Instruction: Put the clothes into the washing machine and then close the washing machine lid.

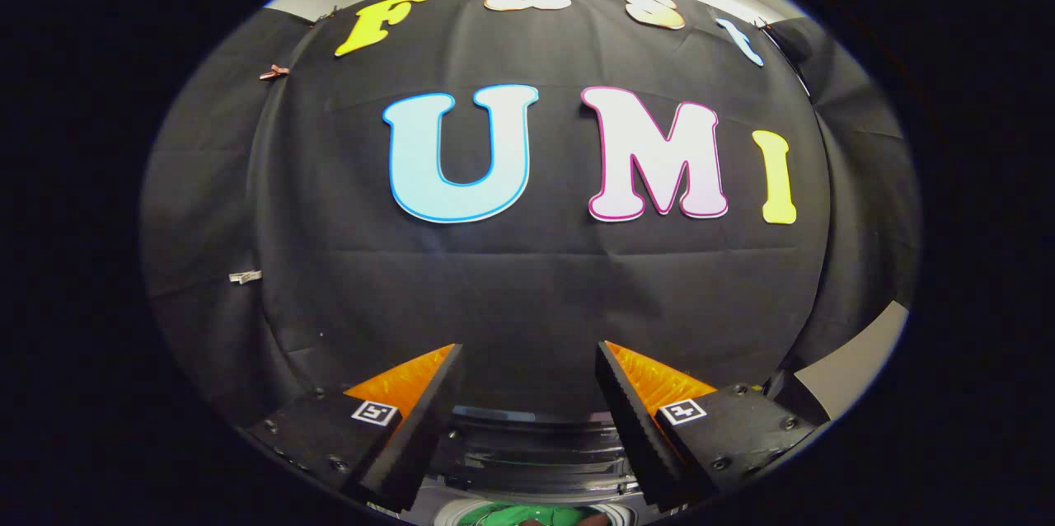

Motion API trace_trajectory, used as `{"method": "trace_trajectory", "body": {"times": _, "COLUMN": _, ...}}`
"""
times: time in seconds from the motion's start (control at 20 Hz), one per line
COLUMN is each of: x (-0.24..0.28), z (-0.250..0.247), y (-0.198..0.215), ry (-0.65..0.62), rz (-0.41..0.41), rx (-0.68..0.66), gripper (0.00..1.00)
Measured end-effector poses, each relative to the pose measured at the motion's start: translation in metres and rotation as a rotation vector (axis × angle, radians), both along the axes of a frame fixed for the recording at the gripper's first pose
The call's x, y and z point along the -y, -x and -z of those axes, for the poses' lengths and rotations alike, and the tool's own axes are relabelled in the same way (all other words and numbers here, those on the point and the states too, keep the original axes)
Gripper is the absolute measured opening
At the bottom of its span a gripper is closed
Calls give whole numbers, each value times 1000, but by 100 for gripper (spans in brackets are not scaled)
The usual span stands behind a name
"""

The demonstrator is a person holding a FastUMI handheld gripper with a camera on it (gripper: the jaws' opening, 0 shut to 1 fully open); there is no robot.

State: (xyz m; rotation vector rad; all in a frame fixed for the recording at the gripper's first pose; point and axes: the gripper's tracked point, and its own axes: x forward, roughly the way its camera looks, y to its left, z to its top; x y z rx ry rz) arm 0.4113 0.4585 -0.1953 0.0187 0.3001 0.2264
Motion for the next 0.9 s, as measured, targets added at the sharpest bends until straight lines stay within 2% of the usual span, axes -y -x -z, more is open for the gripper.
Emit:
{"method": "trace_trajectory", "body": {"times": 0.15, "x": 4, "z": 14, "y": -2, "ry": 23, "rz": 11, "rx": -55, "gripper": 99}}
{"method": "trace_trajectory", "body": {"times": 0.3, "x": 8, "z": 40, "y": 10, "ry": 33, "rz": 18, "rx": -171, "gripper": 100}}
{"method": "trace_trajectory", "body": {"times": 0.55, "x": 7, "z": 36, "y": 12, "ry": 48, "rz": -31, "rx": -140, "gripper": 100}}
{"method": "trace_trajectory", "body": {"times": 0.9, "x": 8, "z": 36, "y": 31, "ry": 51, "rz": -42, "rx": -209, "gripper": 100}}
